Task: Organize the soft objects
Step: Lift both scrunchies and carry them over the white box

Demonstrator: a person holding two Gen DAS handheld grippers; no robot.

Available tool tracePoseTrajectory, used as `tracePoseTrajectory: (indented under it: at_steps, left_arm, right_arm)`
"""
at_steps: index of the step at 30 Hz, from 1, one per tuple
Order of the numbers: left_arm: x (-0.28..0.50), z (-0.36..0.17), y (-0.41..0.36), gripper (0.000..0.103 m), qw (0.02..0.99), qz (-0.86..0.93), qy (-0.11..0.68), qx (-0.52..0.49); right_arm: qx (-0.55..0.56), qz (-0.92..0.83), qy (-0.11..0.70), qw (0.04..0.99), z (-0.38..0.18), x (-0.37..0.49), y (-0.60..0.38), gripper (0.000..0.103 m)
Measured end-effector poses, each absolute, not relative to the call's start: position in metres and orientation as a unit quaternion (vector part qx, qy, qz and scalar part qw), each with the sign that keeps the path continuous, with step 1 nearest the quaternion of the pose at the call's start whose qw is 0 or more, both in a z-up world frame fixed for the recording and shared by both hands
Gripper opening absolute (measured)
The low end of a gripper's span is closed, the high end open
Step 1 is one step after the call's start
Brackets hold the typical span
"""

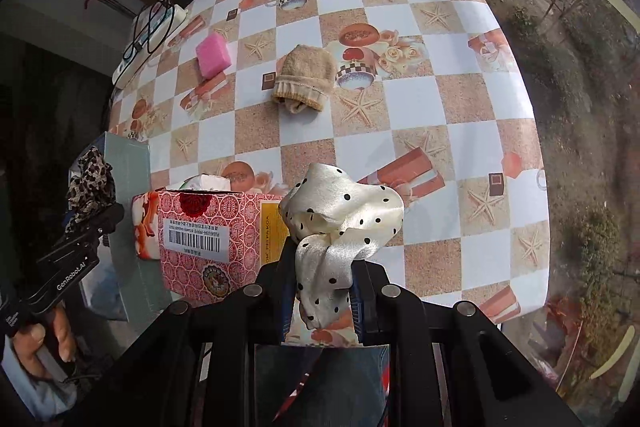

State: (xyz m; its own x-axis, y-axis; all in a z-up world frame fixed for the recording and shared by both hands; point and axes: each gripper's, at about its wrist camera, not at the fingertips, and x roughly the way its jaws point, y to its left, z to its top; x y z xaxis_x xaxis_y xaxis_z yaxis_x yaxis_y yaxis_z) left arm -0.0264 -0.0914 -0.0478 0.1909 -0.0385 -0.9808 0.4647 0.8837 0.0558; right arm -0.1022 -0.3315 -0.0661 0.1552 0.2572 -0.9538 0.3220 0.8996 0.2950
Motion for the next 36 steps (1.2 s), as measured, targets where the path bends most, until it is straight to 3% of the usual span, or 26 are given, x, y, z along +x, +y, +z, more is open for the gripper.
tracePoseTrajectory:
  at_steps: [11,36]
  left_arm:
    - [-0.046,-0.04,-0.054,0.047,0.759,-0.163,0.61,0.157]
    - [-0.061,-0.024,0.054,0.047,0.788,-0.088,0.602,0.092]
  right_arm:
    - [0.195,0.029,0.681,0.705,-0.076,-0.141,-0.273,0.025]
    - [0.094,0.131,0.647,0.746,-0.027,-0.099,-0.155,0.025]
